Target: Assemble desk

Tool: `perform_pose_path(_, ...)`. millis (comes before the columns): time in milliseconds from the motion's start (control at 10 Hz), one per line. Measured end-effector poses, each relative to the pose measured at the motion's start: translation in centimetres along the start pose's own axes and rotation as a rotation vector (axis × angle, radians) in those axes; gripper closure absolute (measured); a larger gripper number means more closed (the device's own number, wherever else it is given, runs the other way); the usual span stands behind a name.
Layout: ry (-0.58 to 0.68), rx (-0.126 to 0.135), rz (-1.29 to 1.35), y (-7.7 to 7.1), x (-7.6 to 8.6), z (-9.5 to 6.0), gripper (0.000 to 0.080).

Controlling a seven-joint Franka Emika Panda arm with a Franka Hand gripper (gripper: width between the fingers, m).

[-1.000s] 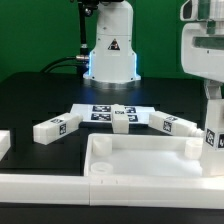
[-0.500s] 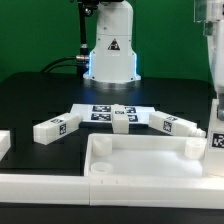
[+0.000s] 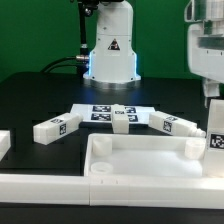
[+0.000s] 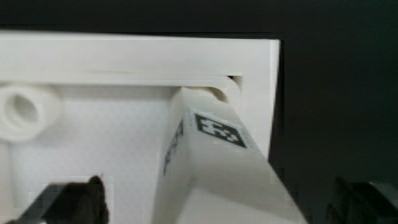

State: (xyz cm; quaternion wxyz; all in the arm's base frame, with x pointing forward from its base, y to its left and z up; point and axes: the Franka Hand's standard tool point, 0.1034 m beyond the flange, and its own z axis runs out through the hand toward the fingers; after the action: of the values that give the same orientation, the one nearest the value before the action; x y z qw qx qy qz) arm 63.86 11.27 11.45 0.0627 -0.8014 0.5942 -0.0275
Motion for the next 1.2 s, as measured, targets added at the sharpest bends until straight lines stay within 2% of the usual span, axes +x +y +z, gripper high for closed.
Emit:
perform_pose_path(200, -0.007, -0.004, -0.204, 0.1, -1.0, 0.2, 0.0151)
perform_pose_path(500, -0.005, -0.003, -0.41, 0.1, -0.6, 0.2, 0.015)
perform_pose_path(600, 0.004, -0.011, -0.646, -0.4, -0.1, -0.2, 0.015)
perform_pose_path(700, 0.009, -0.005, -0.786, -0.8, 0.7, -0.2, 0.015)
perform_pose_path(1000, 0.009, -0.008, -0.755, -0.7, 0.7, -0.1, 0.018)
perform_pose_path(1200, 0.008, -0.007, -0.656, -0.7, 0.7, -0.1, 0.0513)
